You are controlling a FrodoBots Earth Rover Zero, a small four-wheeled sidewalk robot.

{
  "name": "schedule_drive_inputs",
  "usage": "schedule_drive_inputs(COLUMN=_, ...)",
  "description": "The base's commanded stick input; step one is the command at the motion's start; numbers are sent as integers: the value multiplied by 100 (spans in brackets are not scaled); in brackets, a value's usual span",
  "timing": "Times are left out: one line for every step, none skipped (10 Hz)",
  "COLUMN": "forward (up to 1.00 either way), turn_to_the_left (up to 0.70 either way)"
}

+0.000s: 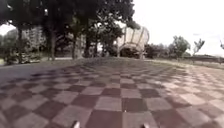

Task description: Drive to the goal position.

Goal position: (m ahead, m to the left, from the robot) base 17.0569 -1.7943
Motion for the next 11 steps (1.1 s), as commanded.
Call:
schedule_drive_inputs(forward=100, turn_to_the_left=0)
schedule_drive_inputs(forward=100, turn_to_the_left=0)
schedule_drive_inputs(forward=100, turn_to_the_left=0)
schedule_drive_inputs(forward=100, turn_to_the_left=0)
schedule_drive_inputs(forward=100, turn_to_the_left=0)
schedule_drive_inputs(forward=100, turn_to_the_left=0)
schedule_drive_inputs(forward=100, turn_to_the_left=0)
schedule_drive_inputs(forward=100, turn_to_the_left=0)
schedule_drive_inputs(forward=100, turn_to_the_left=0)
schedule_drive_inputs(forward=100, turn_to_the_left=0)
schedule_drive_inputs(forward=100, turn_to_the_left=0)
